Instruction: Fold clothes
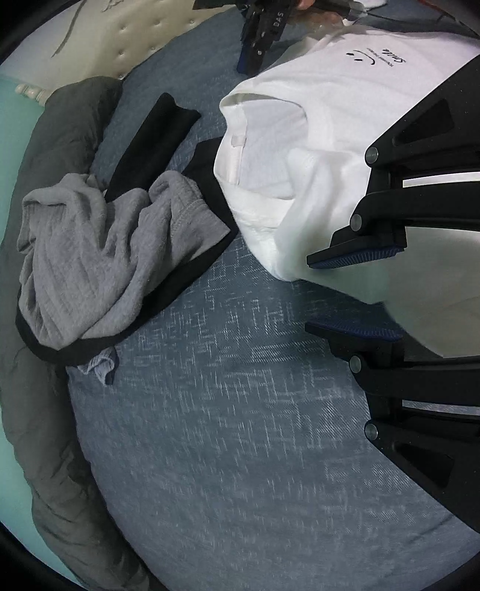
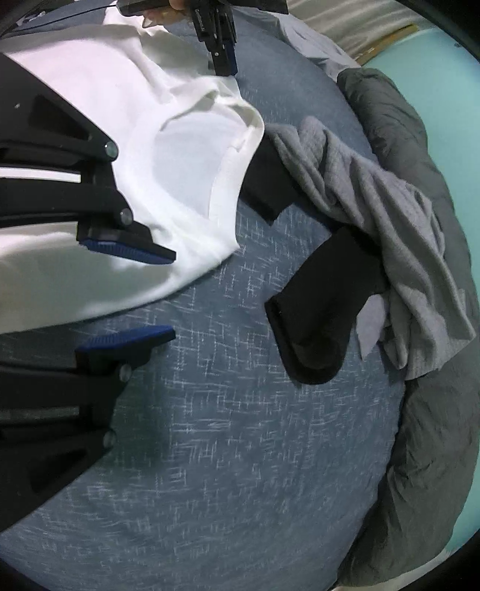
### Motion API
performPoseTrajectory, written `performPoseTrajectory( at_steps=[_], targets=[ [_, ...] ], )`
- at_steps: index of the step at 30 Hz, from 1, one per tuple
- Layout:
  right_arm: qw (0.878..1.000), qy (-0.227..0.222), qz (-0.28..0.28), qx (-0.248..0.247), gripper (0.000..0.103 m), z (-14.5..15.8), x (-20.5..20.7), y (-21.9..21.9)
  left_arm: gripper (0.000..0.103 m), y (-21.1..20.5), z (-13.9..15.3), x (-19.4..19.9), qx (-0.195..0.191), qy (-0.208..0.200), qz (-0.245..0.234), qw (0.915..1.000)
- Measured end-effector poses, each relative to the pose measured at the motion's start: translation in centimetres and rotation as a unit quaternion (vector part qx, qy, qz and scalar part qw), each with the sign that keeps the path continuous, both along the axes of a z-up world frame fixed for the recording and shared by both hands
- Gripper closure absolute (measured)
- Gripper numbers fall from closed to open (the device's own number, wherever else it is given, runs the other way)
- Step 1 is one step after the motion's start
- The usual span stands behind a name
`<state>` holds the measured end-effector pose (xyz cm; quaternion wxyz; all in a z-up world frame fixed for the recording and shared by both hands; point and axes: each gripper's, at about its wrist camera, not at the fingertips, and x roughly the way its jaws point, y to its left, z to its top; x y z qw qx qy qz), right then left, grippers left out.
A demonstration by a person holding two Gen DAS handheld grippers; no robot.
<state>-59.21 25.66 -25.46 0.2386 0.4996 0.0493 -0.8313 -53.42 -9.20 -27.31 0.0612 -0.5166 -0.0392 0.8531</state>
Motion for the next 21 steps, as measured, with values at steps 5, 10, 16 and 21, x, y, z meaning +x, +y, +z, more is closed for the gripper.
performPoseTrajectory(
  at_steps=[5, 10, 16, 21],
  targets=[
    [0.999, -0.006, 0.022, 0.027, 0.07, -1.5, -0.2, -1.3, 0.076, 0.4, -1.4, -0.4, 0.009, -0.006, -0.009, 0.9999],
    [0.999, 0.007, 0.035, 0.016, 0.1, -1.5, 0.3, -1.6, 0.098, 1.3, -1.0, 0.2, 0.007, 0.006, -0.03, 0.9995],
    [0.997, 0.076, 0.021, 0.015, 0.101, 1.5, 1.4, -1.2, 0.099, 1.0, 1.4, 0.9, -0.012, 0.047, -0.016, 0.9987],
    [0.992, 0.123, 0.0, 0.026, 0.102, 4.2, 1.1, -1.0, 0.099, -0.2, 3.3, 0.4, -0.022, 0.07, 0.004, 0.9973]
  ],
)
